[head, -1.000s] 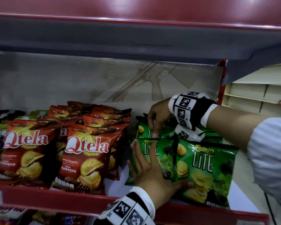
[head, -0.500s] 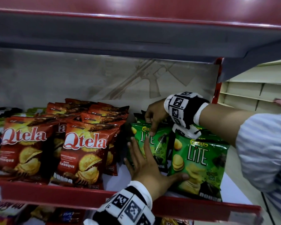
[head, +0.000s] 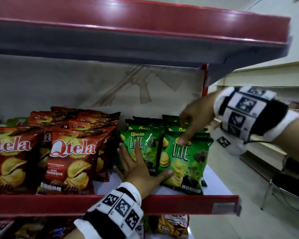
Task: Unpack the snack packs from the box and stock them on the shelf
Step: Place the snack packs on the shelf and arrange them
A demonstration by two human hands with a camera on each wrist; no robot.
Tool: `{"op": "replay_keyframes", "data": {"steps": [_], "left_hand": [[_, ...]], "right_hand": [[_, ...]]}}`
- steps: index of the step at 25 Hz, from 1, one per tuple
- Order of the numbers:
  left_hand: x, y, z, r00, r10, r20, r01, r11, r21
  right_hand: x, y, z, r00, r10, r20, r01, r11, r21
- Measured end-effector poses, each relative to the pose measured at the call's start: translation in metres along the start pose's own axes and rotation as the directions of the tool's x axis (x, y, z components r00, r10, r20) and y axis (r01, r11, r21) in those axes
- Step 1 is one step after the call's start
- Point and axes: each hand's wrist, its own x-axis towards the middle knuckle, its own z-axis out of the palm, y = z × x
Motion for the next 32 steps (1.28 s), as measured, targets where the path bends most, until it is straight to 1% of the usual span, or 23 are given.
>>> {"op": "replay_keyframes", "data": {"steps": [1, 2, 3, 5, 7, 8, 9, 10, 13, 14, 15, 18, 20, 24, 29, 32], "left_hand": [[-0.001, 0.001, -0.001, 1.000, 0.003, -0.002, -0.003, 1.000, -0.002], [-0.002, 0.002, -0.001, 1.000, 0.003, 0.001, -0.003, 1.000, -0.005], [-0.002, 0.002, -0.002, 1.000, 0.002, 0.005, -0.002, 1.000, -0.012], [-0.002, 0.003, -0.002, 1.000, 0.001, 0.013, -0.001, 0.999, -0.033], [-0.001, 0.004, -0.003, 1.000, 0.010, 0.025, -0.008, 0.999, -0.053], [0.000, 0.005, -0.003, 1.000, 0.012, 0.026, -0.011, 0.998, -0.056], [0.002, 0.005, -0.003, 1.000, 0.014, 0.022, -0.013, 0.999, -0.053], [0.003, 0.005, -0.003, 1.000, 0.016, 0.017, -0.015, 0.999, -0.044], [0.007, 0.003, 0.001, 1.000, 0.020, 0.007, -0.020, 0.999, -0.033], [0.009, 0.002, 0.002, 1.000, 0.020, -0.002, -0.020, 0.999, -0.035], [0.011, 0.002, 0.003, 1.000, 0.018, -0.019, -0.019, 0.999, -0.034], [0.020, 0.008, 0.004, 0.998, -0.016, -0.053, 0.015, 1.000, -0.012], [0.024, 0.015, 0.007, 0.997, -0.048, -0.053, 0.047, 0.999, -0.018], [0.022, 0.017, 0.015, 0.993, -0.074, -0.094, 0.071, 0.997, -0.039], [0.015, 0.010, 0.006, 0.999, -0.036, 0.010, 0.036, 0.999, -0.012], [0.010, 0.009, -0.003, 1.000, -0.019, 0.017, 0.019, 0.999, -0.039]], "right_hand": [[-0.003, 0.003, 0.021, 0.997, 0.040, 0.071, -0.035, 0.997, -0.070], [-0.001, 0.007, 0.040, 0.994, 0.054, 0.090, -0.051, 0.998, -0.043], [0.002, 0.010, 0.055, 0.996, 0.057, 0.061, -0.060, 0.998, 0.038], [0.007, 0.018, 0.071, 0.996, 0.062, -0.066, -0.053, 0.991, 0.122], [0.014, 0.026, 0.079, 0.973, 0.067, -0.220, -0.043, 0.992, 0.115], [0.017, 0.028, 0.082, 0.958, 0.068, -0.279, -0.033, 0.991, 0.128], [0.021, 0.029, 0.086, 0.949, 0.075, -0.306, -0.028, 0.988, 0.155], [0.024, 0.030, 0.090, 0.947, 0.076, -0.311, -0.021, 0.984, 0.179], [0.023, 0.030, 0.098, 0.971, 0.058, -0.232, -0.004, 0.974, 0.228], [0.021, 0.029, 0.099, 0.972, 0.049, -0.228, 0.009, 0.969, 0.246], [0.020, 0.028, 0.099, 0.967, 0.045, -0.252, 0.023, 0.965, 0.261], [0.025, 0.028, 0.093, 0.928, 0.053, -0.368, 0.072, 0.945, 0.318], [0.028, 0.028, 0.089, 0.927, 0.063, -0.370, 0.080, 0.930, 0.359], [0.030, 0.029, 0.090, 0.937, 0.081, -0.340, 0.072, 0.907, 0.415], [0.025, 0.030, 0.095, 0.920, 0.119, -0.373, 0.077, 0.879, 0.470], [0.019, 0.030, 0.095, 0.910, 0.116, -0.399, 0.109, 0.860, 0.498]]}}
